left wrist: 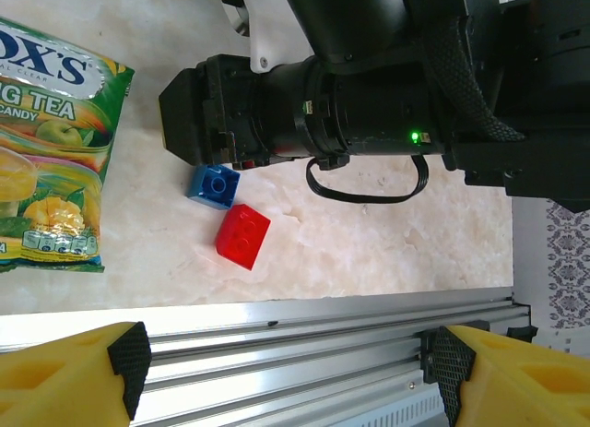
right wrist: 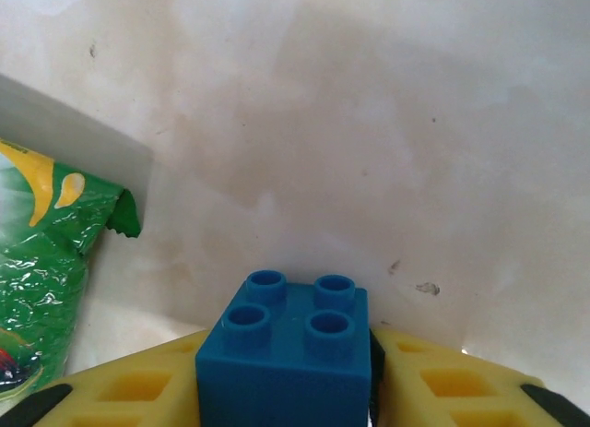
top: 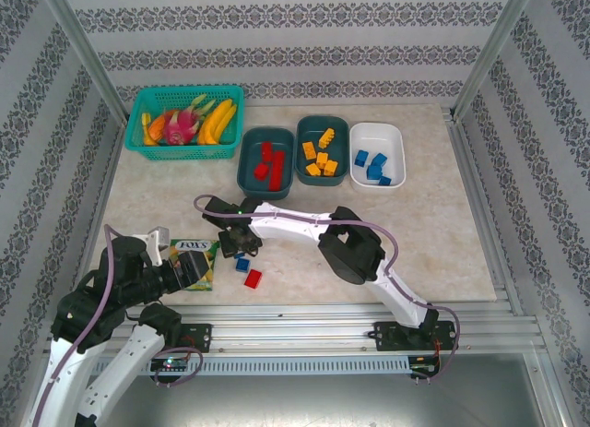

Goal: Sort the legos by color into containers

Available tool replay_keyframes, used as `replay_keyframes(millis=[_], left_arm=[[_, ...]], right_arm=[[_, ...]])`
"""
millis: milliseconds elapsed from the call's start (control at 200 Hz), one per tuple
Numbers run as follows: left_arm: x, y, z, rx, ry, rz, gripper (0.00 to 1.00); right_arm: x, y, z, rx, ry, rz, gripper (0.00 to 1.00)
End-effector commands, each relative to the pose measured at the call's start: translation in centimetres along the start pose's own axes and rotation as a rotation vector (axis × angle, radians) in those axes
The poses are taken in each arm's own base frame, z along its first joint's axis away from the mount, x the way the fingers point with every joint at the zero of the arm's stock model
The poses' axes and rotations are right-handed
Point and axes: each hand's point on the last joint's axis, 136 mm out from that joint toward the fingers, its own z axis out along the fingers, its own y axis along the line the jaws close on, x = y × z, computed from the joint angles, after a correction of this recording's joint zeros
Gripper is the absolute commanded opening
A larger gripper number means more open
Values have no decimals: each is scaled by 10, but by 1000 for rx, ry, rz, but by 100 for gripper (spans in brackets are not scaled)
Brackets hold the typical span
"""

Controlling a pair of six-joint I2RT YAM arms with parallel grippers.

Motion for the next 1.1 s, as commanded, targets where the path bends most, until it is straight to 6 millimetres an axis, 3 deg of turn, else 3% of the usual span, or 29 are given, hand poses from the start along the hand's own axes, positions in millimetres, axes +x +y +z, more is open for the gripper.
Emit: replay_keyframes(millis=[0, 115, 295, 460, 595, 789, 949, 1094], left_arm=[[6, 5, -1, -10, 17, -24, 82], [6, 2, 5, 10, 28, -26, 82], [-3, -16, 21, 72, 56, -12, 82], [-25, -42, 48, 136, 85, 4, 81], [-53, -66, 75, 177, 88, 21, 81], [-83, -100, 116, 200, 113, 80, 81], [-99, -126, 154, 220, 133, 109, 80], [-106, -157, 191, 244, 160, 139, 80]], right_arm=[[-7, -4, -6, 33, -22, 12, 38], [-11, -7, -18, 32, -47, 18, 31], [-30, -20, -60, 13, -124, 46, 27], [-47, -56, -100, 10, -175, 102, 24], [-64, -115, -134, 41, -218, 176, 23], [-82, -231, -175, 129, -260, 338, 21], [-97, -319, -193, 216, -279, 447, 20], [-118, -384, -192, 272, -297, 533, 19]])
